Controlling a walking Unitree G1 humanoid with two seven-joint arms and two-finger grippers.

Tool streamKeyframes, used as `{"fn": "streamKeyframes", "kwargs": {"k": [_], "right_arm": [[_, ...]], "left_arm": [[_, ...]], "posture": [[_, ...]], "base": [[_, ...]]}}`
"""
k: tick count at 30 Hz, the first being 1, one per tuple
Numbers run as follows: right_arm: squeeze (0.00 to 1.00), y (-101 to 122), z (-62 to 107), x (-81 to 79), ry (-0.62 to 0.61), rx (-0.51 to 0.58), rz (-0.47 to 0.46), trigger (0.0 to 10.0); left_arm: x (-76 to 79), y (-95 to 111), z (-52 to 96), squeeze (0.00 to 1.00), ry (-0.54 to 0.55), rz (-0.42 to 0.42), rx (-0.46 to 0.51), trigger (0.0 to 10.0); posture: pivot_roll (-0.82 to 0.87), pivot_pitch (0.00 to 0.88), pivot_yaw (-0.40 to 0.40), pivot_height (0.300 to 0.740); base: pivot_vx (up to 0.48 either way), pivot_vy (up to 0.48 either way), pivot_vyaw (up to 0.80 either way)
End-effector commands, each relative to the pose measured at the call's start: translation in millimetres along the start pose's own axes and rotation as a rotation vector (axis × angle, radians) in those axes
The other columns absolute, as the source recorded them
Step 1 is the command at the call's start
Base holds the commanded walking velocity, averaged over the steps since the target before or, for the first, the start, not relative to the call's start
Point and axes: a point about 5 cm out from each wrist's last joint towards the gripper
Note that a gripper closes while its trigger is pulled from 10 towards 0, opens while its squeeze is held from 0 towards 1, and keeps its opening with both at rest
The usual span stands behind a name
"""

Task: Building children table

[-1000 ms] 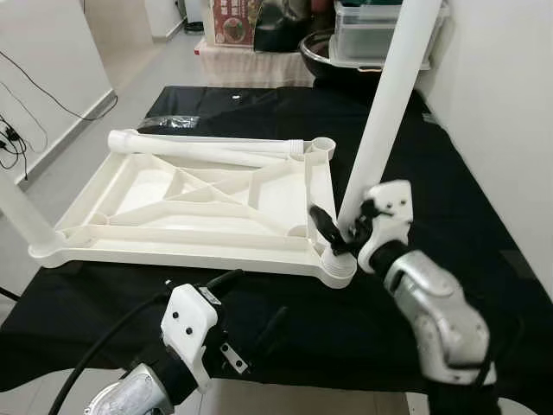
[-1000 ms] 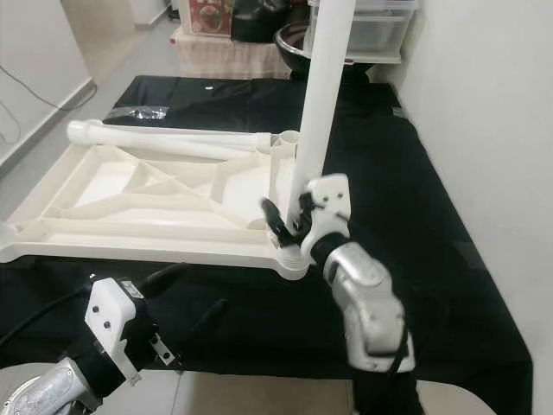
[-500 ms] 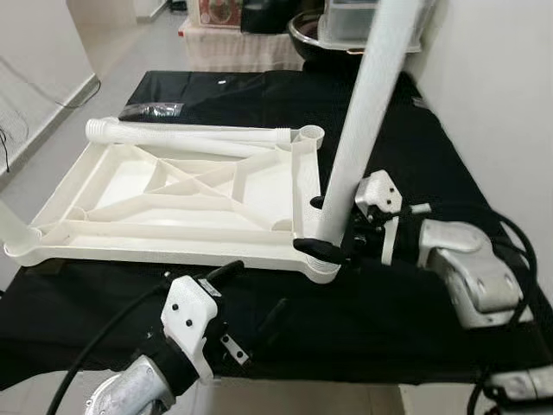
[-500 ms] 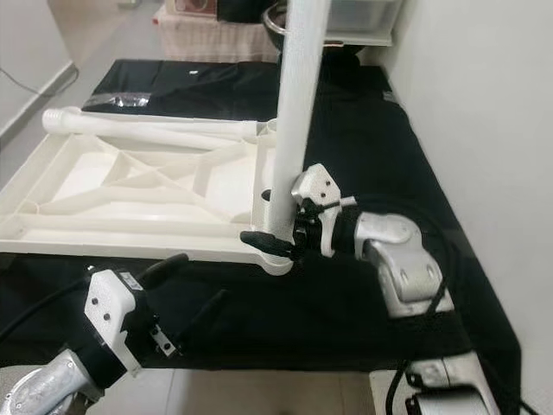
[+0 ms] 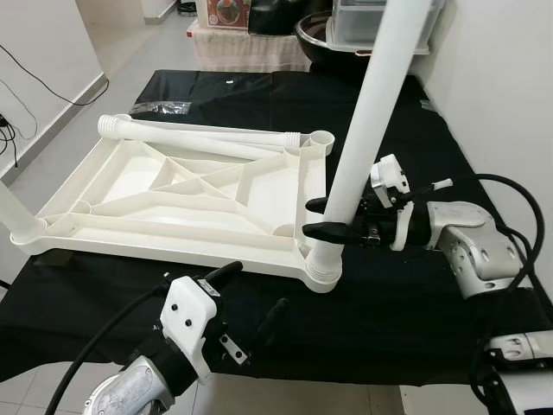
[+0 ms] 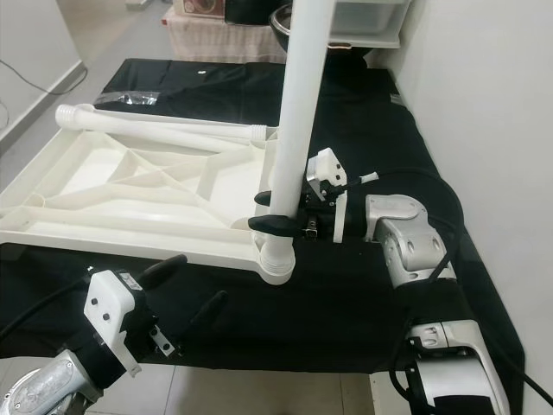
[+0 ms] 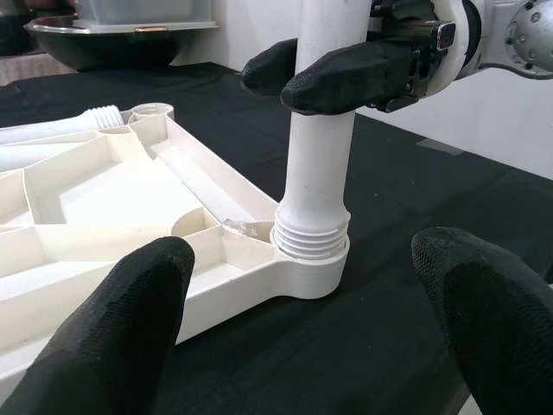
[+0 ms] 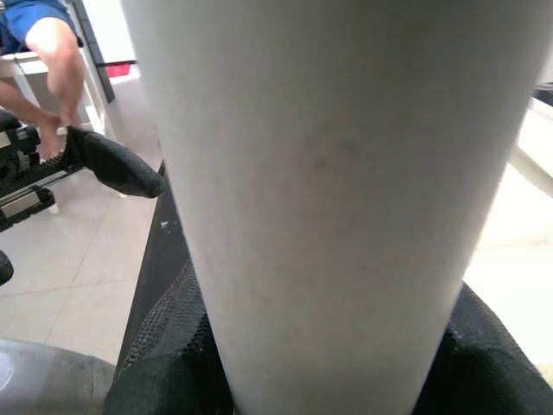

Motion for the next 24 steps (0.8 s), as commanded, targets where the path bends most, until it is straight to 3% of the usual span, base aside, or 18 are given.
{"fn": "streamKeyframes", "kwargs": {"k": [1,4,6,8,9,10,11,13,14,15,18,24], "right_arm": [[0.00,-6,1.8,-3.1,0.020,0.013,-0.026,0.0],[0.00,-9,1.5,-8.4,0.001,0.017,-0.042,0.0],[0.00,-23,-5.5,-23.2,-0.105,-0.021,-0.091,0.0],[0.00,-23,-5.5,-23.2,-0.105,-0.021,-0.091,0.0],[0.00,-44,-17.2,-35.6,-0.315,-0.165,-0.119,0.0],[0.00,-44,-17.2,-35.6,-0.315,-0.165,-0.119,0.0],[0.00,-61,-31.2,-56.8,-0.615,-0.269,-0.216,0.0],[0.00,-61,-31.2,-56.8,-0.615,-0.269,-0.216,0.0],[0.00,-66,-40.2,-74.0,-0.794,-0.355,-0.216,0.0],[0.00,-64,-42.9,-78.0,-0.917,-0.394,-0.205,0.0],[0.00,-54,-51.0,-66.7,-0.959,-0.377,-0.149,0.0],[0.00,-49,-67.1,-65.6,-0.931,-0.354,-0.171,0.0]], "left_arm": [[2.4,-1,1.9,0.00,-0.005,0.001,-0.017,10.0],[2.5,-1,2.1,0.00,-0.004,0.001,-0.018,10.0],[2.4,-2,2.6,0.00,-0.002,0.002,-0.019,10.0],[2.4,-2,2.6,0.00,-0.002,0.002,-0.019,10.0],[2.2,-3,3.4,0.00,-0.001,0.002,-0.022,10.0],[2.2,-3,3.4,0.00,-0.001,0.002,-0.022,10.0],[1.0,-3,3.8,0.00,0.003,0.007,-0.024,10.0],[1.0,-3,3.8,0.00,0.003,0.007,-0.024,10.0],[-0.1,-3,3.5,0.00,0.004,0.010,-0.024,10.0],[-0.7,-3,2.7,0.00,0.005,0.010,-0.023,10.0],[-2.4,-2,1.7,0.00,0.007,0.007,-0.020,10.0],[-5.1,-2,2.4,0.00,0.014,-0.002,-0.021,10.0]], "posture": [[0.13,0.145,-0.048,0.740],[0.12,0.148,-0.057,0.740],[0.12,0.154,-0.064,0.740],[0.12,0.154,-0.064,0.740],[0.11,0.154,-0.071,0.740],[0.11,0.154,-0.071,0.740],[0.12,0.158,-0.036,0.740],[0.12,0.158,-0.036,0.740],[0.11,0.152,-0.031,0.740],[0.11,0.148,-0.030,0.740],[0.11,0.151,-0.043,0.740],[0.12,0.149,-0.036,0.740]], "base": [[0.000,0.000,0.00],[0.000,0.000,0.00],[0.000,0.000,0.00],[0.000,0.000,0.00],[0.000,0.000,0.00],[0.000,0.000,0.00],[0.000,0.000,0.00],[0.000,0.000,0.00],[0.000,0.000,0.00],[0.000,0.000,0.00],[0.000,0.000,0.00],[0.000,0.000,0.00]]}}
Point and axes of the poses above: a point about 5 cm out from each wrist's last joint towards the gripper, its own z axis pointing back from the gripper into the wrist, its own y axis along the axis of the wrist's last joint, x = y × z, and after that the axes turned 11 degrees about z, right-handed
